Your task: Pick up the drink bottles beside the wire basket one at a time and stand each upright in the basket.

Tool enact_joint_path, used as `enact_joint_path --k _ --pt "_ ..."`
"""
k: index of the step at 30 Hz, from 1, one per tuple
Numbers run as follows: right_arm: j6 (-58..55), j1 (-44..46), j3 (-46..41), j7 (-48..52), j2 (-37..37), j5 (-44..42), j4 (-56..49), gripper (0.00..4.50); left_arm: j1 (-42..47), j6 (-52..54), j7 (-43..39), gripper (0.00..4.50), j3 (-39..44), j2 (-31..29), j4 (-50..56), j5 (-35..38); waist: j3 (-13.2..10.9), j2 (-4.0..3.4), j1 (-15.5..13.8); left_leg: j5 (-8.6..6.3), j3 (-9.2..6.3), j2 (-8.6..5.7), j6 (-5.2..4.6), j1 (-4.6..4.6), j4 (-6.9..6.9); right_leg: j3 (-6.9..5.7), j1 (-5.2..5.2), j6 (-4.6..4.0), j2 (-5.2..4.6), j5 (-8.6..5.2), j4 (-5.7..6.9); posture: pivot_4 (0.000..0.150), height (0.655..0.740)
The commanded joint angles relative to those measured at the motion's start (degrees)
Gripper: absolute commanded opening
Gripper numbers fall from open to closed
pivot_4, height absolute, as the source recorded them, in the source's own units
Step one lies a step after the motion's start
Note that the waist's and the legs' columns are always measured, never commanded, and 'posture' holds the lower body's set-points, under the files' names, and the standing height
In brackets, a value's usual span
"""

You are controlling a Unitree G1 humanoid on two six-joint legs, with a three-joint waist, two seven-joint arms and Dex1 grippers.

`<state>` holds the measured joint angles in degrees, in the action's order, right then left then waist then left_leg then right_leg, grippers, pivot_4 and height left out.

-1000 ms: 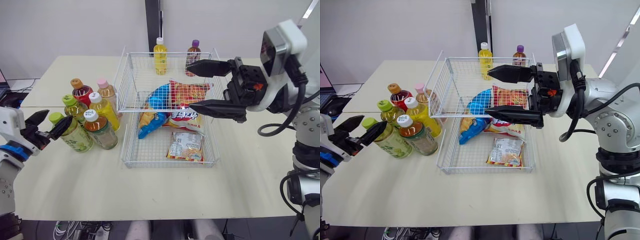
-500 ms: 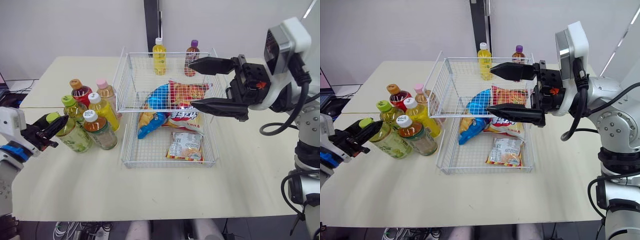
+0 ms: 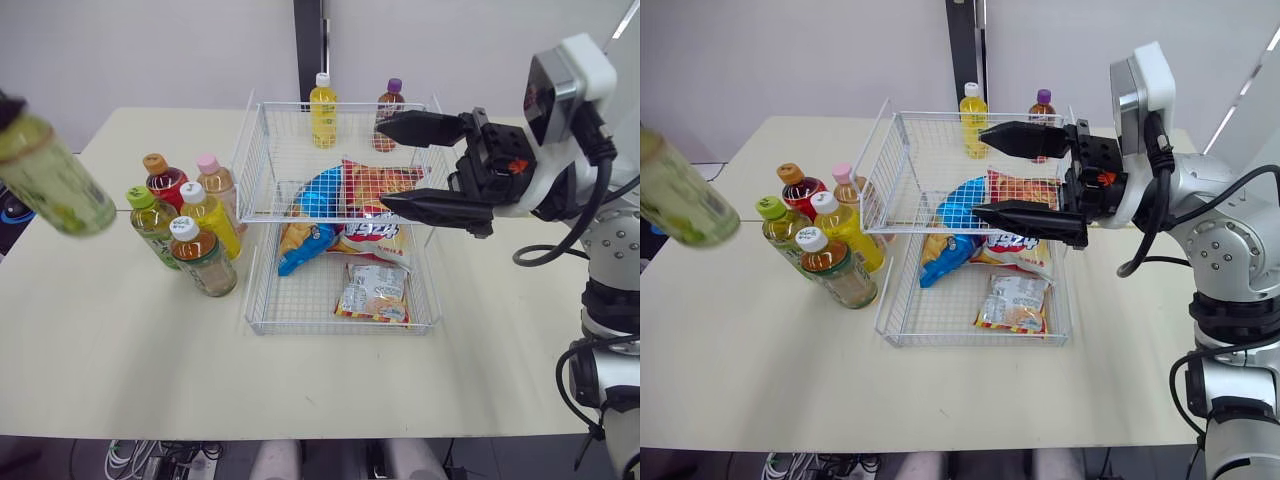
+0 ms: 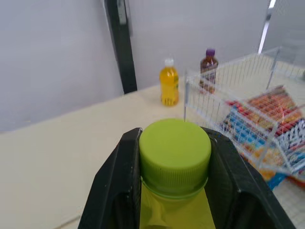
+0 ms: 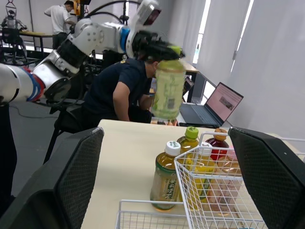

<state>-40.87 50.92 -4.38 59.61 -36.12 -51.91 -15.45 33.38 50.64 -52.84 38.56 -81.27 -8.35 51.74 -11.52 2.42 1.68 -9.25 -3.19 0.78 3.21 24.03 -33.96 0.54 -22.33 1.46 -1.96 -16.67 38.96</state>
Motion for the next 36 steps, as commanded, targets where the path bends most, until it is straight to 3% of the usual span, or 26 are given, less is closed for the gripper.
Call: enact_joint_path --k 1,6,14,23,29,36 --pt "0.8 0.7 -1.5 -1.6 0.1 -0.1 -1.9 4.50 15.2 -2.5 -0.9 1.35 -10.1 -1.1 -4.2 1.5 0.0 0.00 0.0 0.00 0.01 -0.05 0.00 0.01 0.00 0.00 0.00 0.01 0.01 0.00 0.00 0.150 0.7400" --pt "0.5 0.1 -2.6 -5.2 -0.4 0.6 -3.3 4.50 42.8 -6.3 -2.3 1.35 -28.1 10.7 -12.8 -9.7 0.0 0.06 -0.6 0.00 -0.08 -0.12 0.01 0.18 -0.12 -0.08 -0.03 0.09 0.27 0.04 -0.01 0.150 0.7400" --pt "0.9 -3.3 -3.7 -10.7 -3.1 3.3 -8.1 4.50 62.5 -15.7 -7.0 1.35 -38.2 30.5 -30.2 -23.4 0.0 0.06 0.1 0.01 -0.05 -0.12 0.01 0.99 -0.39 0.00 -0.87 -0.15 0.30 0.26 0.15 0.150 0.7400" --pt "-1.7 -7.1 -6.9 -18.0 -4.7 1.1 -14.5 4.50 65.9 -29.8 -4.6 1.35 -39.5 43.7 -48.7 -34.9 -0.1 -0.01 1.2 -0.07 0.19 -0.10 -0.12 0.98 -0.31 0.21 -1.03 -0.17 0.31 0.27 0.25 0.150 0.7400" --pt "-2.8 -8.9 -7.8 -21.0 -5.9 -0.1 -17.4 4.50 62.5 -36.7 -3.9 1.35 -40.1 46.4 -52.8 -40.4 -0.1 -0.02 1.1 -0.07 0.23 -0.12 -0.12 0.94 -0.36 0.25 -0.99 -0.17 0.29 0.27 0.31 0.150 0.7400" --pt "-3.5 -9.4 -8.7 -22.5 -7.6 -2.1 -18.4 4.50 62.9 -38.2 -1.9 1.35 -37.4 48.3 -55.5 -41.1 -0.1 -0.02 1.0 -0.08 0.22 -0.13 -0.14 0.87 -0.90 0.30 -0.91 -0.01 0.30 0.19 0.82 0.150 0.7400"
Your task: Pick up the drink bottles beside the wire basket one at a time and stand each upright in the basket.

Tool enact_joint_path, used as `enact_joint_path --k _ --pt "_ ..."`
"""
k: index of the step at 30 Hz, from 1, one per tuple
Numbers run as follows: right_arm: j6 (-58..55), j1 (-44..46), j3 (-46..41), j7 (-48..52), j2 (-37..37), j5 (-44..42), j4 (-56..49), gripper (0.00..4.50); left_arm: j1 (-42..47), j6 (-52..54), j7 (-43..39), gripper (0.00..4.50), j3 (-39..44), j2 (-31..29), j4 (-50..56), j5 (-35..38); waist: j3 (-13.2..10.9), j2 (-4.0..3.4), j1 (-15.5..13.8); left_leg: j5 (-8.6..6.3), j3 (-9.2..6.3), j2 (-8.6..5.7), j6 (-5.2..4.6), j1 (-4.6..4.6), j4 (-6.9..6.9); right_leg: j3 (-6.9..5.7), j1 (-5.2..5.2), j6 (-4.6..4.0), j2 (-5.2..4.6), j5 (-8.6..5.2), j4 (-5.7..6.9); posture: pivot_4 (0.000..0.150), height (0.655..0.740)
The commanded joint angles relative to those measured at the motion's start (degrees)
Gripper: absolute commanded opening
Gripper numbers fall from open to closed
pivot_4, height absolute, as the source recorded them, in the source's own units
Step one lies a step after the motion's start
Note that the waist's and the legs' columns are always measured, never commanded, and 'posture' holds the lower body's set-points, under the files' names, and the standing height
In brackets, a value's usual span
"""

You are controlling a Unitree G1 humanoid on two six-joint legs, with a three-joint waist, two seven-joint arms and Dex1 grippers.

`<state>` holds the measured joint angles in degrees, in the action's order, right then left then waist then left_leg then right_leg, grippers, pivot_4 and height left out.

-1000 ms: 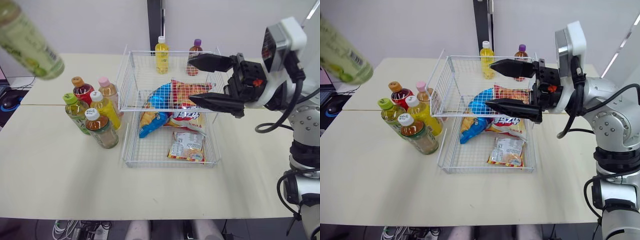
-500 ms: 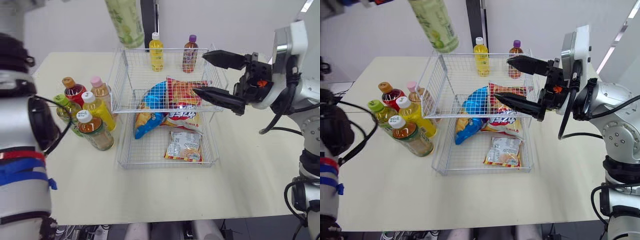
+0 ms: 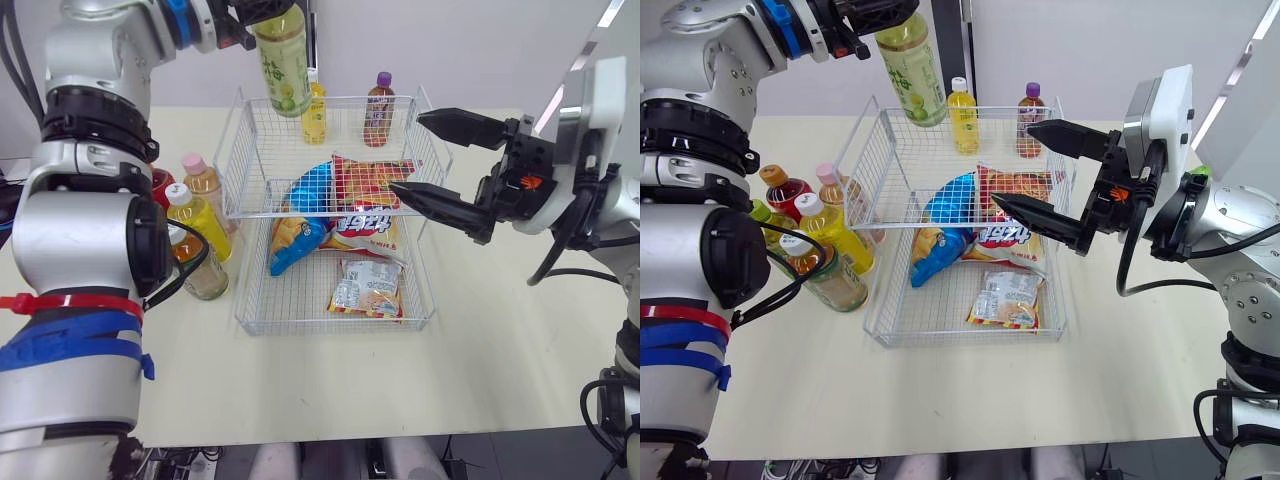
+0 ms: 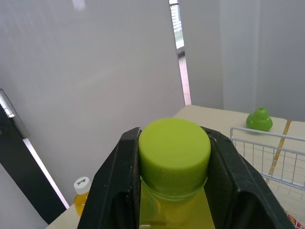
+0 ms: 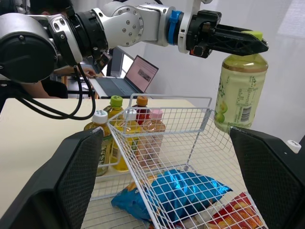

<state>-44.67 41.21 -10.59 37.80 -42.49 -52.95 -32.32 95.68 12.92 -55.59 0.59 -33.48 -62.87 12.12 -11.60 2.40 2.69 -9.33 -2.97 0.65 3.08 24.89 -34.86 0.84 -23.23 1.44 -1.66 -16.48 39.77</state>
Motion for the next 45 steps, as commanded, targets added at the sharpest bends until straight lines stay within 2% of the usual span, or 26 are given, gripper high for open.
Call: enact_joint_path --k 1,11,20,28,35,40,45 --pt "0.3 0.2 -2.5 -0.8 -1.4 -1.3 -1.6 4.50 0.7 -0.6 0.5 1.35 0.9 0.7 -1.0 -1.4 0.0 0.00 0.0 0.00 0.00 0.00 0.00 -0.01 -0.04 0.00 0.01 0.02 0.00 -0.01 0.06 0.150 0.7400" --pt "0.6 -0.1 -2.8 -1.2 -2.4 -2.8 -1.9 4.50 2.3 0.5 -1.6 1.35 2.9 0.4 0.0 -1.9 0.0 0.00 -0.2 0.00 -0.02 0.00 0.00 -0.03 -0.08 -0.01 0.03 -0.06 0.01 0.04 0.12 0.150 0.7400" --pt "1.1 0.1 -2.3 -0.6 -2.3 -2.4 -1.0 4.50 5.5 8.0 -4.0 1.35 5.7 1.7 2.8 1.1 0.0 0.01 -0.1 0.00 -0.02 0.00 0.00 -0.01 -0.06 -0.01 0.00 -0.06 0.02 0.03 0.12 0.150 0.7400" --pt "2.0 0.3 -3.1 0.4 -4.0 -0.5 0.9 4.50 4.2 9.8 -4.1 1.35 6.5 9.5 6.3 2.8 0.0 0.01 -0.7 0.00 -0.04 -0.03 0.00 0.04 -0.06 -0.02 -0.01 -0.11 0.00 0.07 0.09 0.150 0.7400" --pt "1.8 -0.5 -4.2 -0.7 -4.6 0.0 0.0 4.50 4.1 6.0 -2.2 1.35 6.4 17.8 3.3 2.5 0.0 0.01 -0.8 0.00 -0.02 -0.05 0.00 0.03 -0.07 0.01 -0.02 -0.13 0.00 0.08 0.10 0.150 0.7400" --pt "1.2 -2.5 -5.8 -2.5 -5.2 -0.8 -2.0 4.50 3.8 1.0 -0.7 1.35 3.8 21.1 -0.6 -1.1 0.0 -0.01 -0.6 0.00 0.00 -0.05 -0.01 0.01 -0.06 0.04 -0.02 -0.13 0.02 0.08 0.13 0.150 0.7400" --pt "1.0 -3.7 -6.9 -4.0 -5.5 -1.3 -3.2 4.50 4.3 -2.0 0.6 1.35 2.6 22.0 -3.8 -3.9 0.0 -0.01 -0.7 0.00 -0.01 -0.06 -0.01 0.02 -0.07 0.03 -0.02 -0.13 0.01 0.08 0.11 0.150 0.7400"
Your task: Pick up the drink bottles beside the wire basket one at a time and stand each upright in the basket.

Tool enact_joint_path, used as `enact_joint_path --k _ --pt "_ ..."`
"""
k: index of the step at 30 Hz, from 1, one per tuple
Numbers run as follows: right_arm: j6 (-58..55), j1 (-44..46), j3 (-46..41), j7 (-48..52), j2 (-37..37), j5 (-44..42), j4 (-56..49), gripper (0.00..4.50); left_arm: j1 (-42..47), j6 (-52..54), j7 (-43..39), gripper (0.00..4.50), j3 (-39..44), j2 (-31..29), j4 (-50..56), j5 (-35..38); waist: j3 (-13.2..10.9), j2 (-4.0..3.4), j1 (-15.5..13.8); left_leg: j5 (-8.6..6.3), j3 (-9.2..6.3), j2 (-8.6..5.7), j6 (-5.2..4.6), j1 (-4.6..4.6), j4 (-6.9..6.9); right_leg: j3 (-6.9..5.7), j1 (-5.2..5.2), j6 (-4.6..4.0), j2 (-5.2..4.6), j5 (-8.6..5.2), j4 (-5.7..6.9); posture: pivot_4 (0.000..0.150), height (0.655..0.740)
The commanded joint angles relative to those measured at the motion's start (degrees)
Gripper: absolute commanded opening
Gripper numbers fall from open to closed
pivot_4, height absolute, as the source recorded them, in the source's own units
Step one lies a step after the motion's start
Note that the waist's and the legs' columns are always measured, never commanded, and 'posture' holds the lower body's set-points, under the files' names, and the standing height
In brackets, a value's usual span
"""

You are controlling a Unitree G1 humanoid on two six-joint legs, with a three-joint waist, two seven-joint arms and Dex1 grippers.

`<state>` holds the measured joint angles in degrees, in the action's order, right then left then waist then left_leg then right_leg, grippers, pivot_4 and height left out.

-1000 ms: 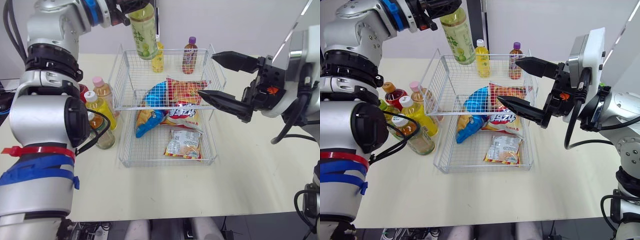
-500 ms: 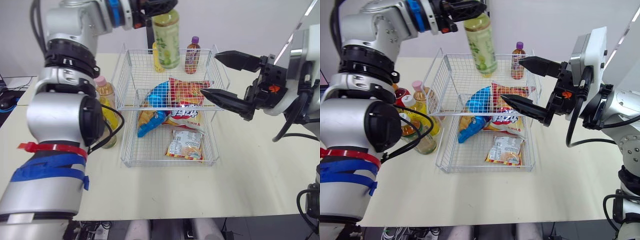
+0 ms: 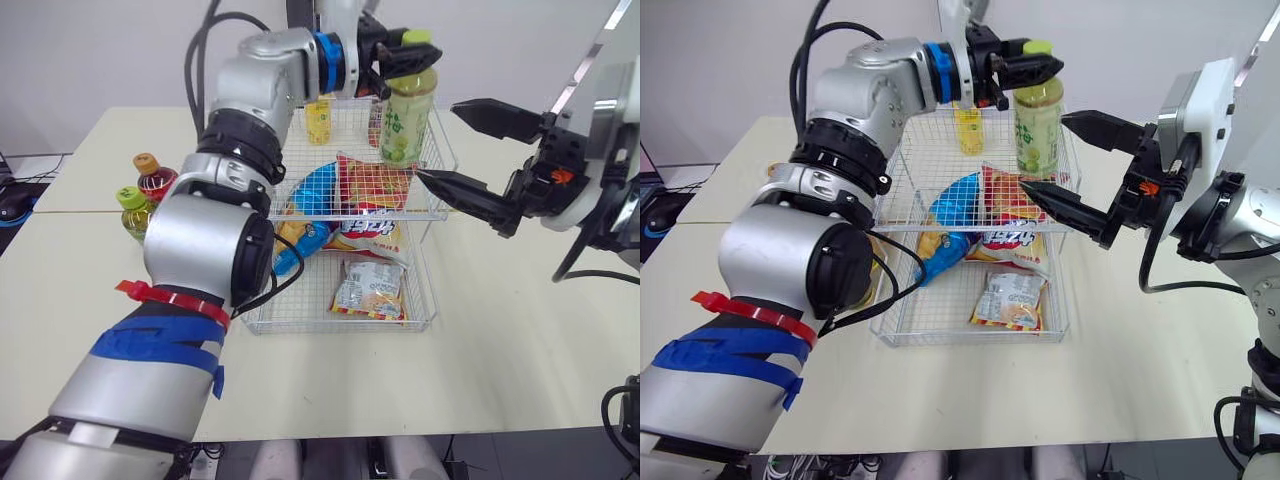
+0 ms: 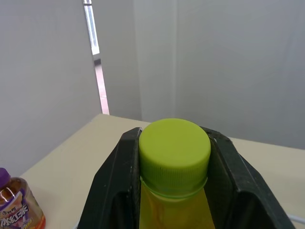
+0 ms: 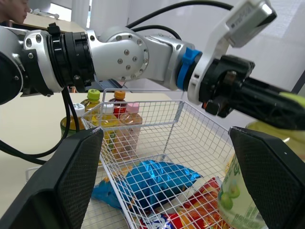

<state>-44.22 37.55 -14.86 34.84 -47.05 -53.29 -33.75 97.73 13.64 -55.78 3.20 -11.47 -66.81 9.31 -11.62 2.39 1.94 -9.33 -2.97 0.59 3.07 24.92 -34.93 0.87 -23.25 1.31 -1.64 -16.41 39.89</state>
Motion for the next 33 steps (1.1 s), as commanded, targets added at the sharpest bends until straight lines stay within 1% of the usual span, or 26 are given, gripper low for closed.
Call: enact_joint_path --k 1,9,11,13,15,18,19,22,24,27,29,33 --pt "0.6 -0.3 -2.8 -1.2 -1.0 -1.1 -2.0 4.50 2.4 -3.4 1.3 1.35 0.0 0.1 -0.4 -1.4 0.0 -0.01 0.0 0.00 0.02 -0.01 0.00 -0.01 0.00 0.02 0.01 0.00 -0.01 0.00 0.00 0.150 0.7400" --pt "1.0 -1.2 -2.9 -1.5 -1.3 -1.2 -2.3 4.50 2.7 -6.5 3.3 1.35 0.3 0.4 -2.2 -2.9 0.0 -0.02 0.0 0.00 0.01 -0.01 0.00 -0.02 -0.02 0.03 0.01 0.01 0.00 0.00 0.04 0.150 0.7400" --pt "1.0 -1.0 -2.8 -1.3 -1.3 -1.2 -2.1 4.50 2.6 -5.8 2.0 2.07 0.5 0.1 -2.2 -2.6 0.0 -0.02 0.0 0.00 0.01 -0.01 0.00 -0.02 -0.02 0.02 0.01 0.01 0.00 0.00 0.04 0.150 0.7400" --pt "1.0 -0.8 -2.6 -1.1 -1.2 -1.4 -1.8 4.50 2.3 -6.3 1.1 2.64 0.5 -0.4 -1.9 -2.7 0.0 -0.02 0.0 0.00 0.02 -0.01 0.00 -0.02 -0.02 0.02 0.01 0.01 0.00 0.00 0.04 0.150 0.7400" --pt "1.1 -0.5 -2.3 -1.0 -1.0 -1.6 -1.5 4.50 2.5 -6.7 1.6 3.31 0.9 -1.0 -1.6 -2.6 0.0 -0.02 0.1 0.00 0.02 -0.01 0.00 -0.02 -0.01 0.02 0.01 0.01 0.00 0.00 0.04 0.150 0.7400" --pt "1.4 0.7 -1.0 0.1 -0.8 -1.2 -0.3 4.50 3.3 -5.4 0.9 4.29 2.9 -3.4 0.3 -0.7 0.0 -0.02 0.2 0.00 0.01 0.00 0.00 -0.02 -0.01 0.02 0.01 0.00 0.01 0.00 0.03 0.150 0.7400" --pt "1.6 1.0 -0.8 0.5 -0.8 -1.2 0.1 4.50 3.3 -5.0 0.5 4.46 3.3 -4.1 0.9 -0.4 0.0 -0.02 0.4 0.00 0.01 0.00 0.00 -0.03 -0.01 0.02 0.01 0.01 0.01 0.00 0.04 0.150 0.7400" --pt "2.0 2.6 0.8 3.0 -0.6 -1.0 2.2 4.50 -0.2 -1.1 -3.6 4.46 4.4 -9.1 8.2 1.5 0.0 -0.03 1.1 0.00 0.00 0.04 0.00 -0.03 -0.01 0.02 0.00 0.00 0.04 0.00 0.05 0.150 0.7400" --pt "2.3 3.6 1.8 4.8 -0.3 -0.8 3.5 4.50 -3.1 2.5 -4.4 4.46 5.5 -12.0 14.3 3.4 0.0 -0.05 1.3 0.00 0.01 0.07 0.00 -0.06 0.01 0.04 0.00 0.00 0.06 0.00 0.06 0.150 0.7400" --pt "2.8 6.3 4.0 7.9 0.9 -0.9 6.9 4.50 -8.7 10.2 -1.4 4.46 9.8 -18.4 26.0 7.3 0.0 -0.09 1.7 0.00 0.00 0.13 0.00 -0.10 0.00 0.06 0.00 -0.01 0.10 0.00 0.09 0.150 0.7400" --pt "3.9 8.3 5.9 10.1 2.5 0.0 9.4 4.50 -14.3 15.2 2.5 4.46 13.6 -22.2 34.7 9.7 0.0 -0.09 1.9 0.00 -0.03 0.19 0.00 -0.13 -0.01 0.06 0.00 -0.02 0.15 0.01 0.12 0.150 0.7400" --pt "6.4 12.4 10.0 15.9 6.0 2.5 15.2 4.50 -31.8 22.7 10.2 4.46 23.3 -31.0 54.5 11.6 0.0 -0.14 2.3 0.00 -0.05 0.28 0.01 -0.14 0.00 0.06 0.00 -0.03 0.18 0.02 0.12 0.150 0.7400"
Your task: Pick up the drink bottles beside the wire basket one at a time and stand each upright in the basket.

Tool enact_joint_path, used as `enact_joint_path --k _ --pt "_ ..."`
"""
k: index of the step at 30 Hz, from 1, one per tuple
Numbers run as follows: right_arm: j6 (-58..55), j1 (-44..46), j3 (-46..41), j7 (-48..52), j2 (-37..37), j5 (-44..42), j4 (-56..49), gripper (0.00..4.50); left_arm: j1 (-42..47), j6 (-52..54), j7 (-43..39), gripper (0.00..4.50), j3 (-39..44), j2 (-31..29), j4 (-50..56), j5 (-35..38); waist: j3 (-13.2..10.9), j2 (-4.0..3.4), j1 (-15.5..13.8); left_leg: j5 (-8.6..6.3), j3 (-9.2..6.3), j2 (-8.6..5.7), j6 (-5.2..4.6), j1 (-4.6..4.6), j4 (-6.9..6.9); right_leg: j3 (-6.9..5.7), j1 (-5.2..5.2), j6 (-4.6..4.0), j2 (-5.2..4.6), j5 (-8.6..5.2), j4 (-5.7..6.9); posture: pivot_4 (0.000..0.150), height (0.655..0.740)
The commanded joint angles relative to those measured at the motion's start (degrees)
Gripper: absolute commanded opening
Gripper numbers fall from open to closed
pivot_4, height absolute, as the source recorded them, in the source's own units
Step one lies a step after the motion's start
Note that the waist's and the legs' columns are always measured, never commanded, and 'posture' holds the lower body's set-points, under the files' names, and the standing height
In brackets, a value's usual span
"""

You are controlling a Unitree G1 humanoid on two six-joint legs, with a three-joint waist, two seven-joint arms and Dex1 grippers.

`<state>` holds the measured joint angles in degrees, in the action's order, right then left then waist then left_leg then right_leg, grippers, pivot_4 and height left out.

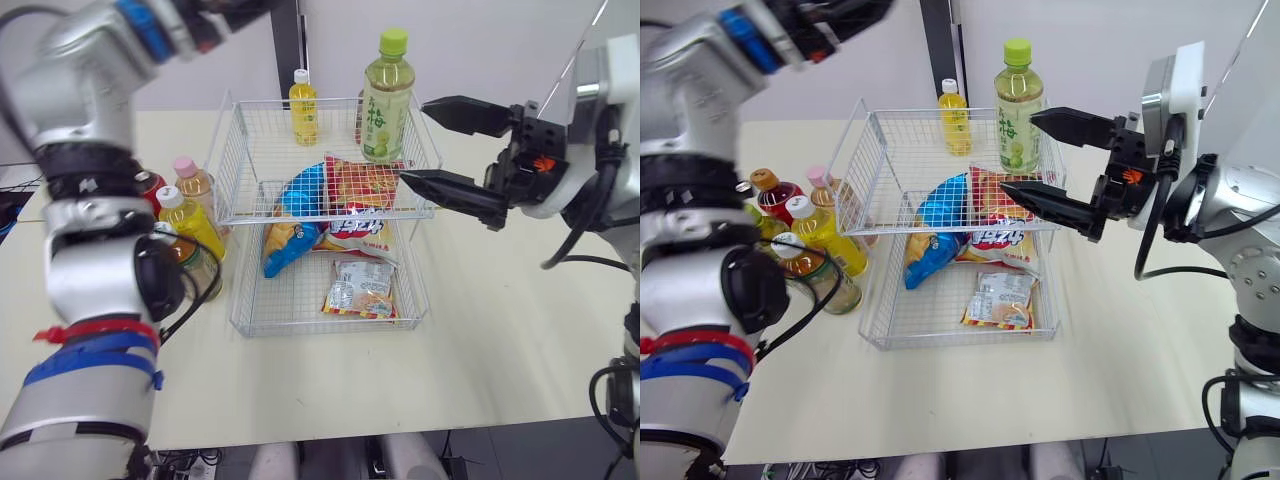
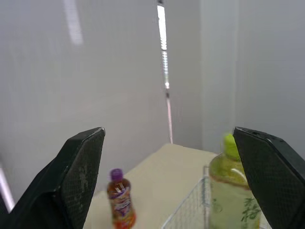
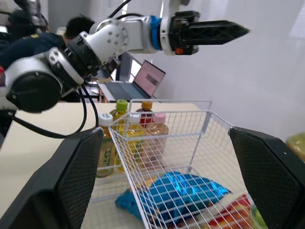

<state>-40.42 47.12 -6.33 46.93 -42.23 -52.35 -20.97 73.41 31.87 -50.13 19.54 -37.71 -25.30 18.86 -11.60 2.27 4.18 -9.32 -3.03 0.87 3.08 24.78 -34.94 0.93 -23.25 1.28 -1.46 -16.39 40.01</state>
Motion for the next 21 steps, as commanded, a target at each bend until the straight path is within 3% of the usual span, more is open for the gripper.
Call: enact_joint_path --k 1,6,9,12,17,21 --pt "3.0 3.7 2.3 5.3 1.9 2.0 3.7 4.50 -12.7 6.4 5.7 4.46 10.2 -6.8 17.5 2.7 0.0 -0.03 0.4 0.00 0.01 0.04 0.00 0.00 -0.01 0.01 -0.01 0.00 0.00 0.00 0.00 0.150 0.7400" --pt "5.4 6.3 5.5 11.9 4.8 4.7 8.7 4.50 -40.8 14.5 6.3 4.46 29.4 -11.1 35.3 6.4 0.0 0.00 0.0 -0.02 0.09 0.46 0.04 0.03 -0.02 0.02 0.00 -0.05 0.04 0.03 -0.07 0.150 0.7400" --pt "6.5 7.4 7.3 15.6 7.2 5.8 11.9 4.50 -67.2 18.2 0.8 4.46 45.0 -3.5 48.2 10.1 0.1 -0.06 -0.7 -0.04 0.16 0.57 0.06 -0.03 -0.02 0.05 0.04 -0.17 0.09 0.11 -0.15 0.150 0.7400" --pt "7.5 8.2 8.4 18.3 8.9 7.1 14.3 4.50 -83.0 18.7 1.7 4.46 52.3 7.4 59.6 16.2 0.2 0.12 -1.3 -0.09 0.24 0.63 0.14 -0.10 -0.04 0.11 0.06 -0.22 0.03 0.12 -0.17 0.150 0.7400" --pt "9.9 9.6 9.1 21.4 10.7 10.1 18.1 4.50 -96.7 14.2 6.0 4.46 51.2 20.2 68.6 20.7 0.3 0.22 -3.4 -0.05 0.21 0.94 0.12 -0.16 -0.14 -0.15 0.36 -0.58 0.18 0.20 -0.30 0.150 0.7400" --pt "10.1 10.5 8.8 22.7 11.2 11.3 19.2 4.50 -98.3 10.7 10.3 4.46 48.8 21.4 68.8 23.3 0.4 0.07 -2.9 -0.08 0.86 0.95 0.13 -0.93 -0.10 -0.06 1.24 -0.73 0.17 -0.02 -1.01 0.150 0.7400"
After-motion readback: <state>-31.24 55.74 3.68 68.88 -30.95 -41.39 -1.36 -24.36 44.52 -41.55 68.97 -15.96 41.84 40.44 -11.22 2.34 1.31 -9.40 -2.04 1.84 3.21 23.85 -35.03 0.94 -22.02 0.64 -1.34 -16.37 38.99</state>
